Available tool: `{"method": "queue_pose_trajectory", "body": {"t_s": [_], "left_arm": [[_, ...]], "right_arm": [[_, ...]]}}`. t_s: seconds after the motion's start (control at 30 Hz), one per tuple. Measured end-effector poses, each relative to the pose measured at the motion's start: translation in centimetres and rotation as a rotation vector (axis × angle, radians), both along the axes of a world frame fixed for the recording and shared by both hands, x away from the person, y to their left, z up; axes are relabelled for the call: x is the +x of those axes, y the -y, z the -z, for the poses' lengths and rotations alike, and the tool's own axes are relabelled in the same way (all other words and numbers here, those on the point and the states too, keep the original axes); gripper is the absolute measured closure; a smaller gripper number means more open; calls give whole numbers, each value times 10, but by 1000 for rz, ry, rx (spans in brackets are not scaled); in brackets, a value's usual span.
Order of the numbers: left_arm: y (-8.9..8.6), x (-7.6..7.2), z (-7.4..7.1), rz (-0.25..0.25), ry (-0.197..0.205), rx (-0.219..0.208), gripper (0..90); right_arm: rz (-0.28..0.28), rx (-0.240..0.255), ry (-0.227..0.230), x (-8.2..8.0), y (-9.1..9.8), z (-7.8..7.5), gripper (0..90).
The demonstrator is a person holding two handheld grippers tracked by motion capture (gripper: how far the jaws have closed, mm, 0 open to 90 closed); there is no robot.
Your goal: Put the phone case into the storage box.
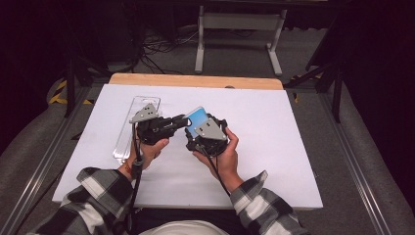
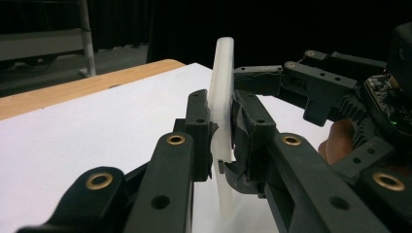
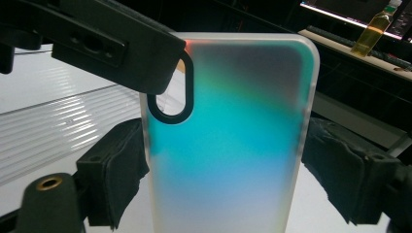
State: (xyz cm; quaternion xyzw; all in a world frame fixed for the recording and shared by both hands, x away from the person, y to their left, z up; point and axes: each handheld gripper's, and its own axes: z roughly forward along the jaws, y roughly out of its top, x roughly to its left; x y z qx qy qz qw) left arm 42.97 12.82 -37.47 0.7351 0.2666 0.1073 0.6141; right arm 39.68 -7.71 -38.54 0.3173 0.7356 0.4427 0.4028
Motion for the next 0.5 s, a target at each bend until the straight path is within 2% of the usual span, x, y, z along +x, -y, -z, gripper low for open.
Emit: {"method": "queue_pose_trajectory", "body": {"t_s": [0.07,0.1,0.13,0.17,0.2,0.23,0.3,0.37,0.5], "left_arm": [[0,-1,-1,12,17,7,789],[0,-2,-2,6,25,8,798],[0,-2,-2,6,25,8,801],[1,-3,-2,-5,42,15,801],[-1,-1,-3,10,40,18,803],[-2,-1,-3,15,43,15,805],[-3,-1,-4,10,57,29,806],[-5,-1,-6,19,66,29,806],[-12,1,-11,18,75,30,806]], "right_arm": [[-8,15,-7,0,1,0,170],[-15,19,-11,0,1,-1,288],[-15,19,-11,0,1,-1,288],[-63,24,-16,-1,1,-1,404],[-44,11,25,-5,-2,0,362],[-42,4,40,-7,-3,0,355],[-58,2,26,-7,-4,-1,325],[-69,14,-1,-6,-1,-1,257],[-73,28,-17,-7,9,-4,219]]}}
